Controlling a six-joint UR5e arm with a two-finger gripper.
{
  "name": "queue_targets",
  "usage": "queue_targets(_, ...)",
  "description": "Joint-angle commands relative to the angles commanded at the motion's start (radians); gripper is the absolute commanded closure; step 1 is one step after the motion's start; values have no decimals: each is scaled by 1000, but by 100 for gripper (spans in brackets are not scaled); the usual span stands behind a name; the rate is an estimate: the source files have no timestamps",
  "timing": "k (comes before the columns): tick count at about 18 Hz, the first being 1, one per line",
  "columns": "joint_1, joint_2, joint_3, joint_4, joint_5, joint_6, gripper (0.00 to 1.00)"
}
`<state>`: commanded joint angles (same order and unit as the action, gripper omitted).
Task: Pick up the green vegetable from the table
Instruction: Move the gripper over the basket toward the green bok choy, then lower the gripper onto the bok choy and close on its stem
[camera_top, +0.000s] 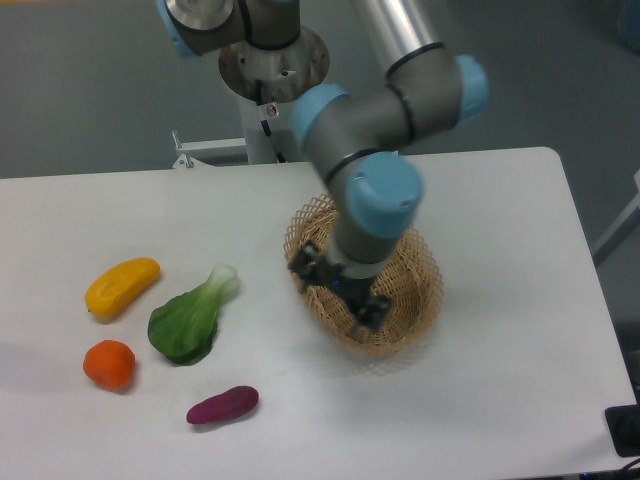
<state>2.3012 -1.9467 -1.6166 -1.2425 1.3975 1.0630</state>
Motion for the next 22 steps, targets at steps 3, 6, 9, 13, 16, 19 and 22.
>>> queue_targets(3,-32,31,-80,17,2,0,0)
queue_targets(6,-77,49,-149,67,3,-29,0)
queue_targets(9,-117,45,-181,115,8,-104,0)
queue_targets(13,-126,37,-198,153,15,-152,0)
queue_targets(16,-128,12,-201,161,20,-178,0)
queue_targets(19,-170,-14,-207,196,57,-222,0)
queue_targets(22,-183,-23,-213,225,74,-279,0)
